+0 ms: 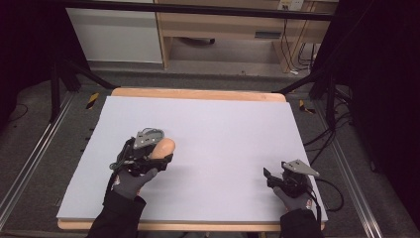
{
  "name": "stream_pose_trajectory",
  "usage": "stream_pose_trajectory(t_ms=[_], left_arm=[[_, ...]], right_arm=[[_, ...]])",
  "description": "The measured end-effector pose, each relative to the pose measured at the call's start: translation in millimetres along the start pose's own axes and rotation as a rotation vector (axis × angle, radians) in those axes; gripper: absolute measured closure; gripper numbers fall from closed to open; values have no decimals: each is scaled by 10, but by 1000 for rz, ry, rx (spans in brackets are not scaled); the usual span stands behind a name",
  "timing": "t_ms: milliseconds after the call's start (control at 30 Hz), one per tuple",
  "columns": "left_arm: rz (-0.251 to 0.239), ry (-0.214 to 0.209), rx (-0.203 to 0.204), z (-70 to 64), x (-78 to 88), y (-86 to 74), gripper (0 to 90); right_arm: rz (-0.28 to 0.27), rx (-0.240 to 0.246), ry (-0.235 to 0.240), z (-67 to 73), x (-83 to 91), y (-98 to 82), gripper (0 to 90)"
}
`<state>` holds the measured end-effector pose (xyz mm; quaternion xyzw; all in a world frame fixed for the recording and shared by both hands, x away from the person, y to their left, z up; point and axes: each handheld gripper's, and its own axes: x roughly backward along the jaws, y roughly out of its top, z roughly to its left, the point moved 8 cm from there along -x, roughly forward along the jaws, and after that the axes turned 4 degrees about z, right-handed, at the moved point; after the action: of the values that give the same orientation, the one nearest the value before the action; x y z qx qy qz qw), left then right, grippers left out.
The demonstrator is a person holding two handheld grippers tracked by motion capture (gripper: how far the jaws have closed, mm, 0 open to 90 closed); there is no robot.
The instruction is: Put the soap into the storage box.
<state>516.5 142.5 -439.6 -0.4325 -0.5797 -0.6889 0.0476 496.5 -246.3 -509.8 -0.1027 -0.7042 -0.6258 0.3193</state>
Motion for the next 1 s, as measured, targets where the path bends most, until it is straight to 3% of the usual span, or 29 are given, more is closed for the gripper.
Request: stream_pose_trajectory(t_ms=[533, 1000], left_arm=[[-9, 33, 49, 270, -25, 23, 320], [3, 56, 73, 504, -205, 111, 320]], right_arm=[[1, -1, -1, 2, -7, 0, 268], [-1, -3, 1, 5, -3, 3, 267]])
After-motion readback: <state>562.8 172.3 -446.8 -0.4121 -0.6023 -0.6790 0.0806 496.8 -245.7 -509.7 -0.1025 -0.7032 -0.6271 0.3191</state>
